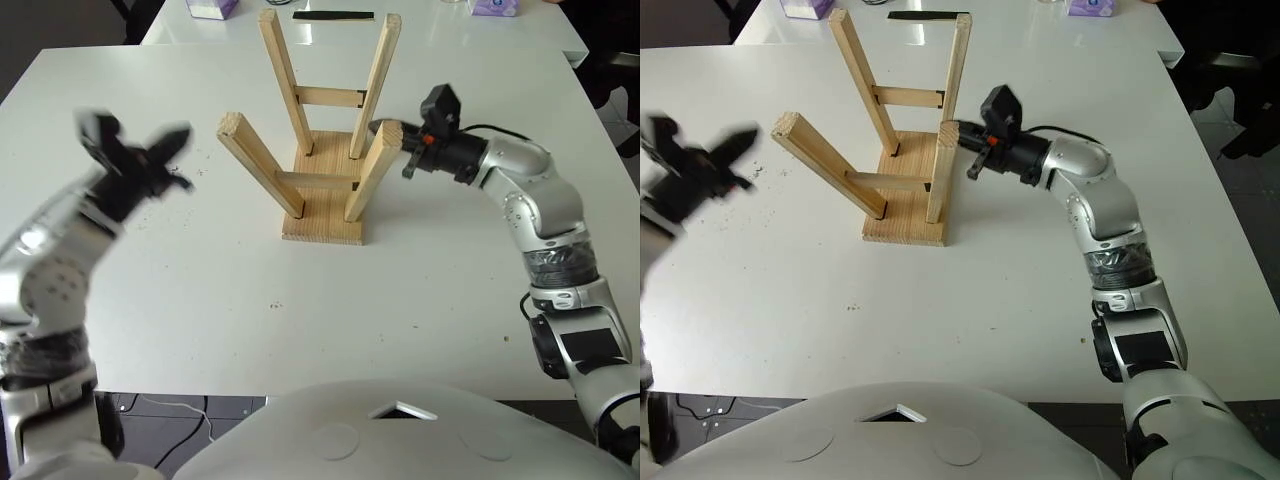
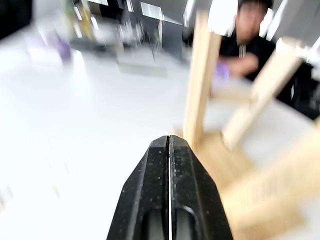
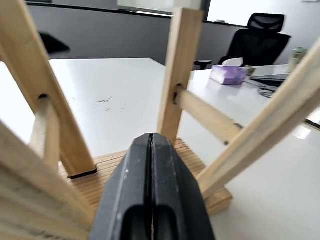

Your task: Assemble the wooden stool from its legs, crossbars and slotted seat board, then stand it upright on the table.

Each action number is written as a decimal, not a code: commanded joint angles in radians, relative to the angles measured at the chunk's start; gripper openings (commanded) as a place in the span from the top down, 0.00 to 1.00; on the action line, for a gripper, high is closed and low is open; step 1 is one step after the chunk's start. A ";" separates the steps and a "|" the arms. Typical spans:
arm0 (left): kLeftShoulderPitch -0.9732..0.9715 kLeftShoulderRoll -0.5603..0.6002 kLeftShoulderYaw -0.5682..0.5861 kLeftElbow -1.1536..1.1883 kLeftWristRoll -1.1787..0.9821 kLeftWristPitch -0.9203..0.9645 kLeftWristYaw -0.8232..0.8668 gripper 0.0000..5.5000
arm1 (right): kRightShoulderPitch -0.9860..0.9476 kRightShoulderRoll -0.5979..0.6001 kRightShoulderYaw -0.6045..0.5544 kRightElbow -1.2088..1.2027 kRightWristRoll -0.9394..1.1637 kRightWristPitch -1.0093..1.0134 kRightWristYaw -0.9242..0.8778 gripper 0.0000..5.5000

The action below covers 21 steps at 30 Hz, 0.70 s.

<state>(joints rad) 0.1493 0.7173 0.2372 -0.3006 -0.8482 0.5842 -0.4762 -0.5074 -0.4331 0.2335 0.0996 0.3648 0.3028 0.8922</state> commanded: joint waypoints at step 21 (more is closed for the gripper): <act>-0.145 -0.286 -0.245 0.265 0.491 -0.158 0.058 1.00 | 0.232 0.131 0.141 -0.204 -0.158 -0.114 0.061 1.00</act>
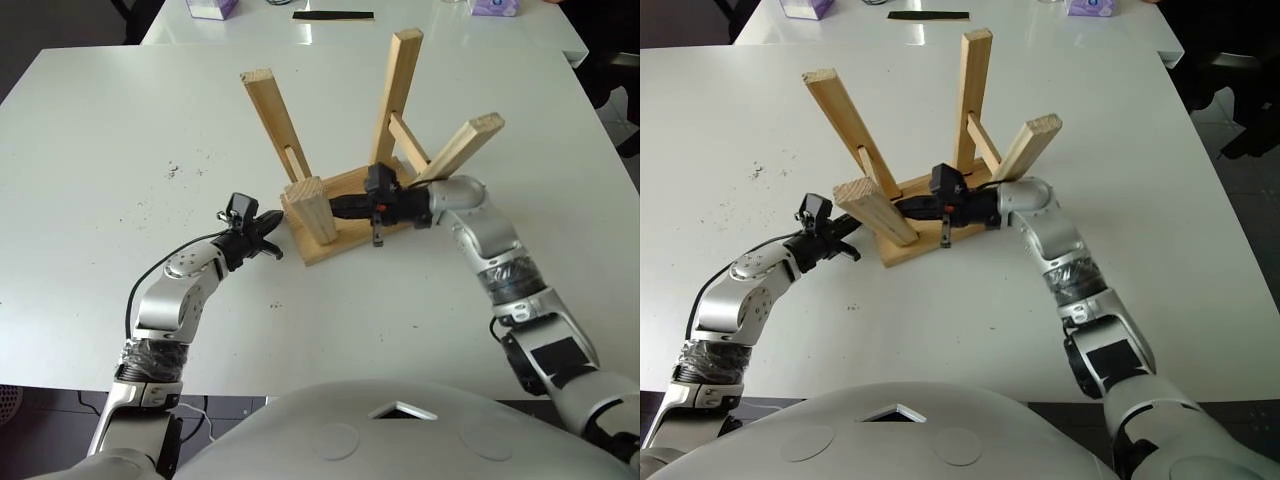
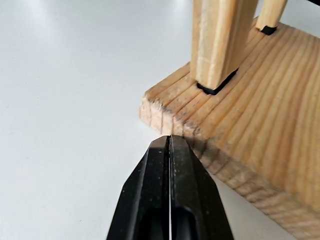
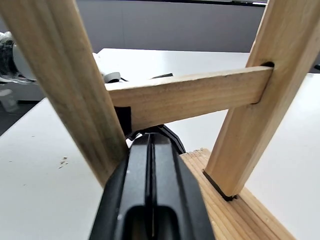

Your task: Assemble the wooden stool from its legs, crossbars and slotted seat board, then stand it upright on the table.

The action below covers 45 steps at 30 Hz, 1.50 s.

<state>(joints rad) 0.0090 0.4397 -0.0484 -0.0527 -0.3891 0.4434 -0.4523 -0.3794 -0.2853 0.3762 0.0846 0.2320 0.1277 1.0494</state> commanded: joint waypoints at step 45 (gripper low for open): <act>0.400 0.050 0.024 -0.313 0.000 0.104 -0.089 1.00 | 0.306 -0.387 -0.184 0.012 -0.195 0.032 -0.182 1.00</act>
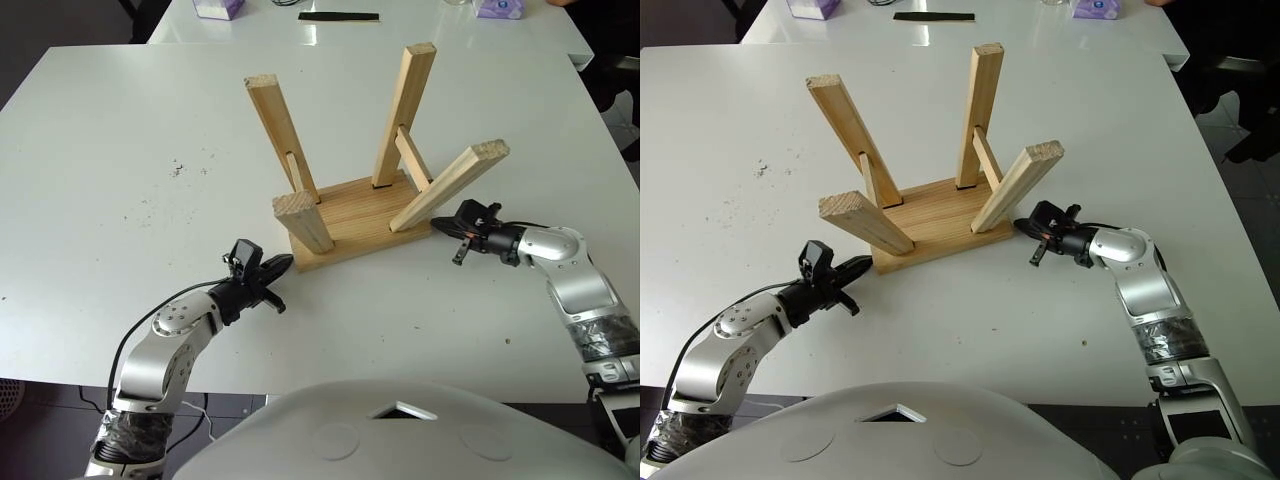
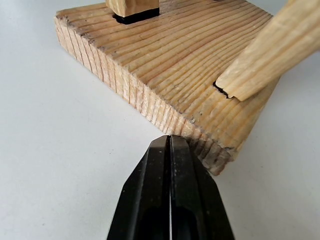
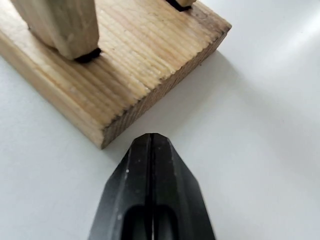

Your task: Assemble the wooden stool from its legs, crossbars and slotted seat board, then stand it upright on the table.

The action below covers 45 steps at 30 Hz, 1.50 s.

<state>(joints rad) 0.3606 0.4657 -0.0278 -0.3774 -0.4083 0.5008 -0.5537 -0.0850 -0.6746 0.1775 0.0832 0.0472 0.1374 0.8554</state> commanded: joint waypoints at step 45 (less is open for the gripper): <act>0.198 0.194 0.063 -0.185 -0.009 -0.033 -0.135 1.00 | 0.317 -0.079 -0.032 -0.502 0.194 0.160 0.149 1.00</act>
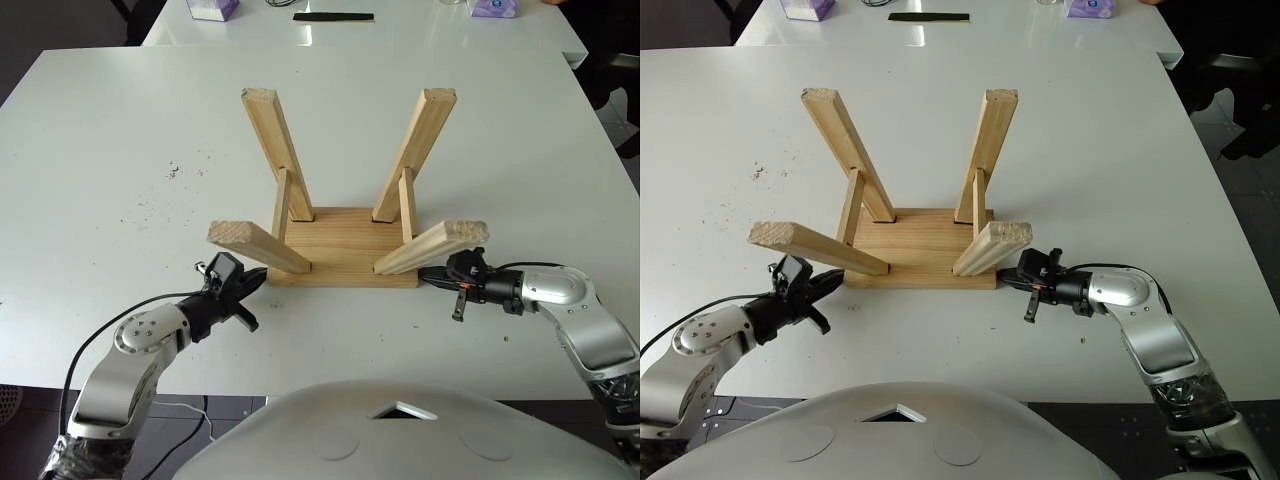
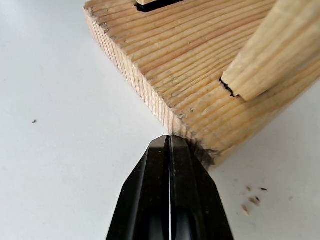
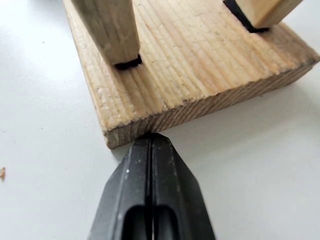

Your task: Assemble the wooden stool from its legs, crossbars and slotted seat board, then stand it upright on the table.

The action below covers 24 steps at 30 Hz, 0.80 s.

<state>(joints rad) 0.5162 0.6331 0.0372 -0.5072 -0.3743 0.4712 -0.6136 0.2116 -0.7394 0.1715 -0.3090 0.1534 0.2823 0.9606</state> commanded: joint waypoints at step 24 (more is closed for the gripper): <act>0.084 0.142 0.371 -0.285 -0.269 0.071 -0.182 1.00 | -0.027 -0.183 -0.304 -0.291 0.345 0.118 0.170 1.00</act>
<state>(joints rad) 0.6075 0.7558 0.4083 -0.7832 -0.6131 0.5314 -0.7629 0.2144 -0.9169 -0.1249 -0.5887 0.4651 0.3990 1.1224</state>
